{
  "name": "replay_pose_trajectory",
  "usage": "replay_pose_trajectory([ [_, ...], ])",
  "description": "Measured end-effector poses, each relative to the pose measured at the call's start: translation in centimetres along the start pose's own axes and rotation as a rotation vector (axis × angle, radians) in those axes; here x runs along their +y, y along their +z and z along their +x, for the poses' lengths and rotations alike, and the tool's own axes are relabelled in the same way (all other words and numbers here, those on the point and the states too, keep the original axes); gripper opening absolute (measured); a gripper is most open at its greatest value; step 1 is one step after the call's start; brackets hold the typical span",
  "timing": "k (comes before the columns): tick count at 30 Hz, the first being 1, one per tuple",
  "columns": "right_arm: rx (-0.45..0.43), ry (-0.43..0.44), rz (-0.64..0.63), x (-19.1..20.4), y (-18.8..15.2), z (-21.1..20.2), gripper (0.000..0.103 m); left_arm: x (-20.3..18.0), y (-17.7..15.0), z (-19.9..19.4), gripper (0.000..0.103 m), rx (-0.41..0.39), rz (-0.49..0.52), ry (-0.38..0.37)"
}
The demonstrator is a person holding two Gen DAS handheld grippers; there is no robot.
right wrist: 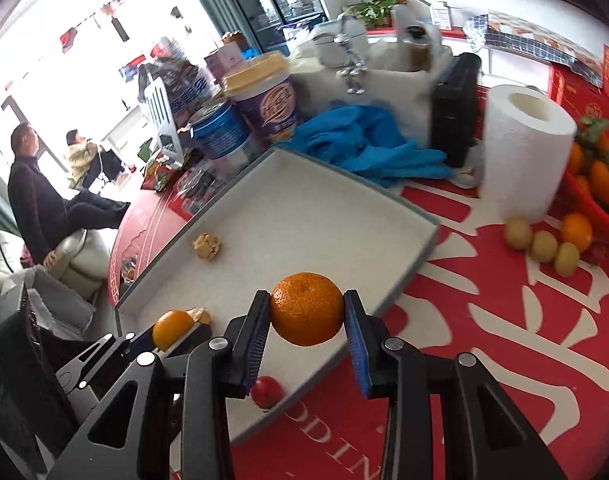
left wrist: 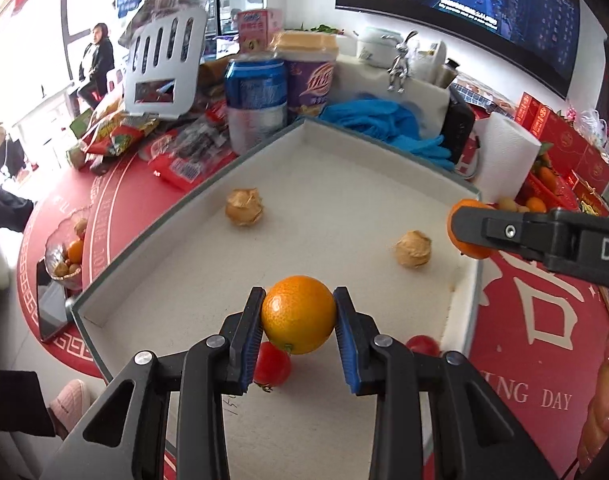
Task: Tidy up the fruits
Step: 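Carry both oranges into the white tray and open both grippers, then move both open grippers back toward the loose fruits on the table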
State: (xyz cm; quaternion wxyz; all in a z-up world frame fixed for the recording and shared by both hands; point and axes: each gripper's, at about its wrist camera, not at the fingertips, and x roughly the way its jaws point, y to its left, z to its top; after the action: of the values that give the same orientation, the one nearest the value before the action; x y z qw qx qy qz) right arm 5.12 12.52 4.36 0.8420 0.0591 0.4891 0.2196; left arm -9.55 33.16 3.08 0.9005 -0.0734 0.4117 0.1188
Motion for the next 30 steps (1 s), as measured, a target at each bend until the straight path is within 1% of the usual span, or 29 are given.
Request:
replay_pose_trajectory([
  [2, 0.013, 0.002, -0.006, 0.4, 0.0, 0.7, 0.038, 0.0, -0.2, 0.0, 0.037, -0.014, 0.011, 0.016],
  [6, 0.036, 0.015, 0.003, 0.6, 0.1, 1.7, 0.038, 0.1, -0.1, 0.1, 0.037, -0.018, 0.005, 0.006],
  [10, 0.043, 0.003, -0.004, 0.7, 0.3, 2.1, 0.038, 0.1, 0.0, 0.0, 0.037, -0.026, 0.006, 0.006],
  [12, 0.045, 0.001, -0.015, 0.9, 0.4, 2.2, 0.041, 0.0, 0.0, -0.1, 0.041, -0.034, 0.009, 0.003],
  [13, 0.041, -0.001, -0.018, 1.0, 0.5, 2.1, 0.048, 0.0, 0.0, -0.2, 0.047, -0.038, 0.009, 0.004],
  [14, 0.033, -0.003, -0.016, 1.0, 0.6, 2.0, 0.053, -0.1, 0.0, -0.2, 0.058, -0.044, 0.008, 0.009],
  [16, 0.009, -0.015, -0.013, 1.0, 0.7, 1.4, 0.079, -0.2, -0.1, -0.3, 0.069, -0.057, 0.008, 0.020],
  [17, -0.005, -0.023, -0.013, 0.9, 0.7, 0.9, 0.083, -0.3, -0.2, -0.3, 0.072, -0.061, 0.008, 0.019],
  [19, -0.030, -0.046, -0.015, 0.6, 0.8, -0.1, 0.083, -0.6, -0.3, 0.0, 0.073, -0.055, 0.006, 0.011],
  [21, -0.041, -0.064, -0.016, 0.0, 0.7, -0.8, 0.083, -0.8, -0.2, -0.2, 0.073, -0.058, 0.012, 0.022],
  [23, -0.053, -0.103, -0.011, -1.3, 0.3, -1.7, 0.084, -1.0, 0.0, -0.8, 0.073, -0.070, 0.017, 0.019],
  [27, -0.070, -0.205, 0.034, -5.2, -1.6, -3.3, 0.083, -1.8, 0.3, -2.7, 0.077, -0.114, 0.044, 0.004],
  [29, -0.063, -0.272, 0.082, -8.3, -3.0, -3.7, 0.083, -2.5, 0.4, -3.4, 0.078, -0.121, 0.056, -0.023],
  [30, -0.056, -0.291, 0.099, -9.4, -3.5, -3.8, 0.083, -2.8, 0.4, -3.5, 0.078, -0.118, 0.061, -0.034],
])
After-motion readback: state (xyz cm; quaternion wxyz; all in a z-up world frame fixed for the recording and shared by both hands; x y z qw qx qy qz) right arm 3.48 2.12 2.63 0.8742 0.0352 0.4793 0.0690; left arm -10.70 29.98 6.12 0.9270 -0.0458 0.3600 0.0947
